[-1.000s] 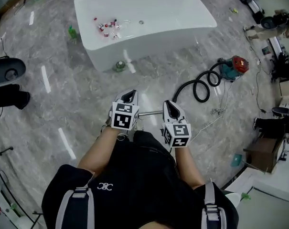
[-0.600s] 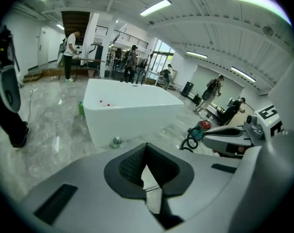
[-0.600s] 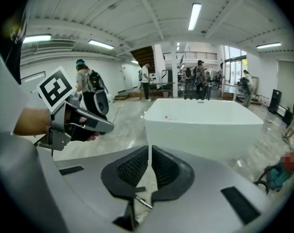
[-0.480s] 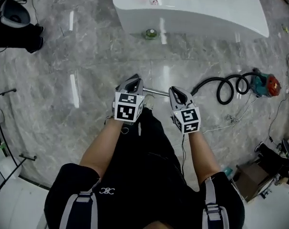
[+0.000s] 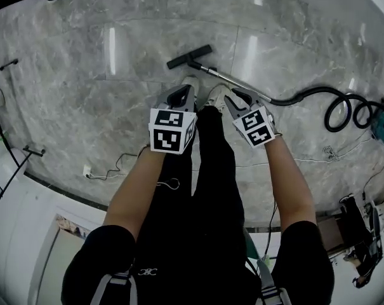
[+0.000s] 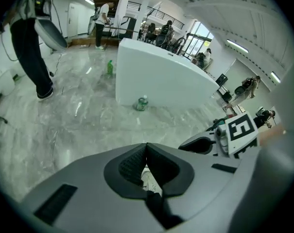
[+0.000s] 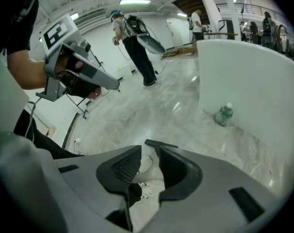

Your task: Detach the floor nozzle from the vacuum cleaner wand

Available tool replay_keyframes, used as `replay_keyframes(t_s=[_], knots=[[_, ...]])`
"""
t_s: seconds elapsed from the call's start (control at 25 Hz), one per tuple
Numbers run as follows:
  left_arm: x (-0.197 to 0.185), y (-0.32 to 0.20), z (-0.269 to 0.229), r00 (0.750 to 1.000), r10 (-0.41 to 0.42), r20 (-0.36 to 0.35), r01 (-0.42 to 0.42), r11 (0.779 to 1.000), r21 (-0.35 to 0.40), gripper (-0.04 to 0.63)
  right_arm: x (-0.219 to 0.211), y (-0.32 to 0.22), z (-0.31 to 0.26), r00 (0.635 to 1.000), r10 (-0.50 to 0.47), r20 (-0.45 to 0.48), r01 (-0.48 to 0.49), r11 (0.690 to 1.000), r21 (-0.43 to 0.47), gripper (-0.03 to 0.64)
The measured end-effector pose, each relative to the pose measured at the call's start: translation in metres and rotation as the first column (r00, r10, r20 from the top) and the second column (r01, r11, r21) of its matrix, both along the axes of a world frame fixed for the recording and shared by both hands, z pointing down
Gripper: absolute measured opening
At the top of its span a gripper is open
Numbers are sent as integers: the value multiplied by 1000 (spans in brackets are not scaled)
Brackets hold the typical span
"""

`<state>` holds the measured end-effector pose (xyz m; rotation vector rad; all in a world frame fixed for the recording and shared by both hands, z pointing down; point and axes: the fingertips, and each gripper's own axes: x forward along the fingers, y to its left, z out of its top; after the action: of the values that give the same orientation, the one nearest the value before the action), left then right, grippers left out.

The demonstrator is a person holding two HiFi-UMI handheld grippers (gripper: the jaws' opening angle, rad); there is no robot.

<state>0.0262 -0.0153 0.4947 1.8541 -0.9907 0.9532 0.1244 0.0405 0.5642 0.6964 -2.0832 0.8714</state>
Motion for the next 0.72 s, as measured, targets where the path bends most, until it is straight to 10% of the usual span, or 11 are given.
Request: replay_keyframes(t_s=[0.44,0.72], knots=[[-38,41,192,980,-200,-11,196,968,-155,5,-12,18,316,950,-166,-264,152,986,-73,241],[-50,84,244,986,-169,10,166,954,-248,5,-5,45,442,804,-383,-456,355,923,-149,239]])
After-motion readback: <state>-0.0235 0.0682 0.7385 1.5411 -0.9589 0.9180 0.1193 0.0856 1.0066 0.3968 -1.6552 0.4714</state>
